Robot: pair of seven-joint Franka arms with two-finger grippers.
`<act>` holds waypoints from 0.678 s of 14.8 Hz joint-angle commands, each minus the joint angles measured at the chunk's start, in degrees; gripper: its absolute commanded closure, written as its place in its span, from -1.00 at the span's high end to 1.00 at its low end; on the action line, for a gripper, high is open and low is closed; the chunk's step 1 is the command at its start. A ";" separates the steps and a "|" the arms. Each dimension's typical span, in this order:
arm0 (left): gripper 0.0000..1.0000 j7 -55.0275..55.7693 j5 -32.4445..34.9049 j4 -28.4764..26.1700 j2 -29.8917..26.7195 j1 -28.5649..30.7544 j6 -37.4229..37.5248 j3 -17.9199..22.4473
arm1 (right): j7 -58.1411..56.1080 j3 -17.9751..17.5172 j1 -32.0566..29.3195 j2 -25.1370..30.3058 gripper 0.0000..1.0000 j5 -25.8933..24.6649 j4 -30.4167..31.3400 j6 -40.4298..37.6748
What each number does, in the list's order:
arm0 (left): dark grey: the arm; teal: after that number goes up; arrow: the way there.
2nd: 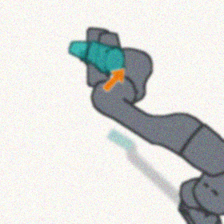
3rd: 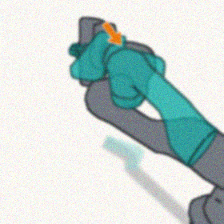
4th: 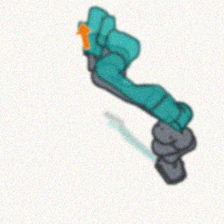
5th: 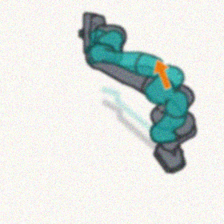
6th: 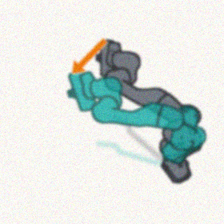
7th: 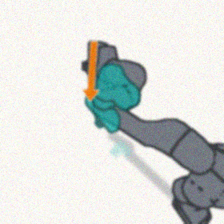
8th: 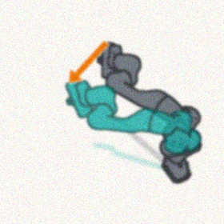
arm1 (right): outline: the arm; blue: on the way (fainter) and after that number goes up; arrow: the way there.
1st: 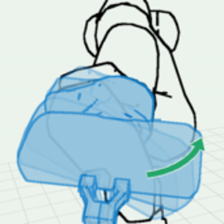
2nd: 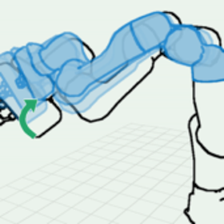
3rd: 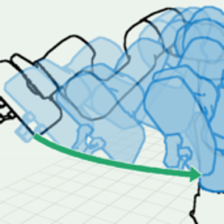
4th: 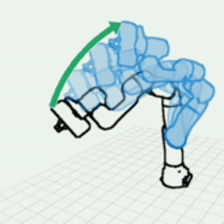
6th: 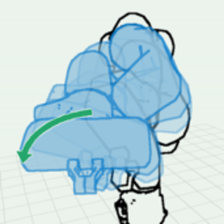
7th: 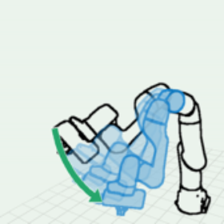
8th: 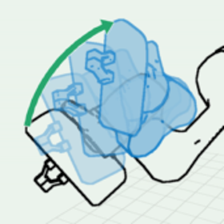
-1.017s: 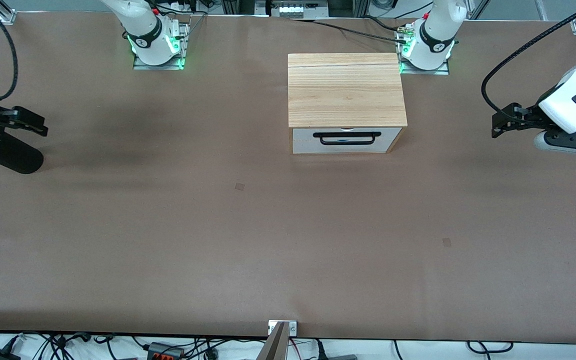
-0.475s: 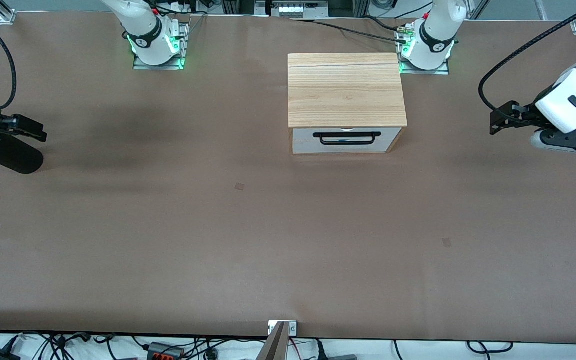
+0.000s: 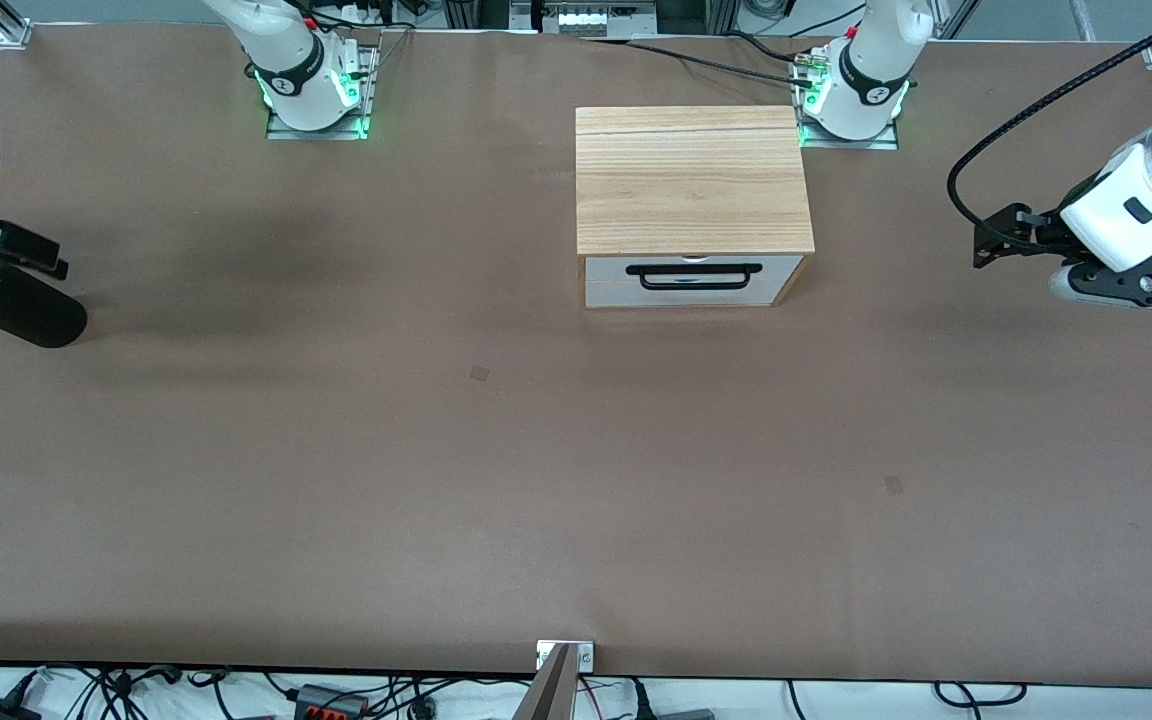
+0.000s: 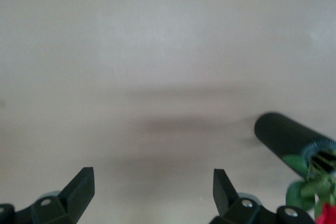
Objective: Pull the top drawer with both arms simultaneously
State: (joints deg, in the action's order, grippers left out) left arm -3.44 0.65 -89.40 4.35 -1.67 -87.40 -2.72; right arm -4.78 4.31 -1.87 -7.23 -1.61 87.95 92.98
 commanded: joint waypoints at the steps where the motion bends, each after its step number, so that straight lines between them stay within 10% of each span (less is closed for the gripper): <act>1: 1.00 -0.69 0.58 1.95 1.27 -0.26 1.70 -0.18 | -1.46 -0.36 -0.86 -2.35 1.00 3.45 -2.96 1.06; 10: 1.00 -1.13 -19.96 1.15 6.62 2.02 3.99 0.09 | -5.15 -0.09 -0.86 -3.85 1.00 3.19 -3.05 3.70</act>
State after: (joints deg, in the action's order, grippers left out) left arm -3.54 -14.68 -89.45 8.86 -0.21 -84.49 -2.58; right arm -8.15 4.05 -1.90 -11.26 0.72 86.08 97.89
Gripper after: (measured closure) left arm 0.000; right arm 0.000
